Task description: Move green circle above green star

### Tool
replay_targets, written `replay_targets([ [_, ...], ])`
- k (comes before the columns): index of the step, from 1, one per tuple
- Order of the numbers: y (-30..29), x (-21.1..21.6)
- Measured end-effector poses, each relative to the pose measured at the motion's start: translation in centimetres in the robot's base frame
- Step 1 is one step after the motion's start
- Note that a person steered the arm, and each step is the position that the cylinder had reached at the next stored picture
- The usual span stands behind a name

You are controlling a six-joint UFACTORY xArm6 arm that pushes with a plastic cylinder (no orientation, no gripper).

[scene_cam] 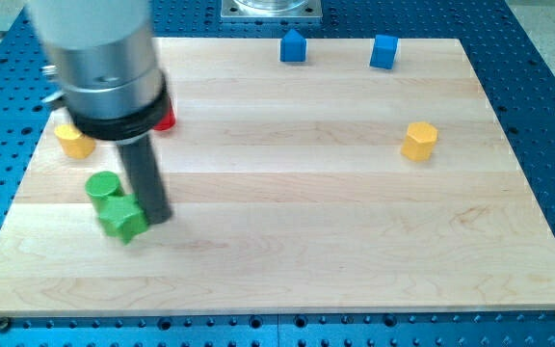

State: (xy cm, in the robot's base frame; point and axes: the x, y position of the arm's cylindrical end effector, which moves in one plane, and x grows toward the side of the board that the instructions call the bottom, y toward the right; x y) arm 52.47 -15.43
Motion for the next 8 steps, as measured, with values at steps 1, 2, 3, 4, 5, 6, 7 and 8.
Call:
replay_targets([
  [1,-4.6,1.9],
  [2,-3.4,2.6],
  [3,-2.1,2.6],
  [4,-0.7,2.6],
  [5,0.7,2.6],
  [6,2.3,2.6],
  [7,1.9,2.4],
  [8,0.6,-0.4],
])
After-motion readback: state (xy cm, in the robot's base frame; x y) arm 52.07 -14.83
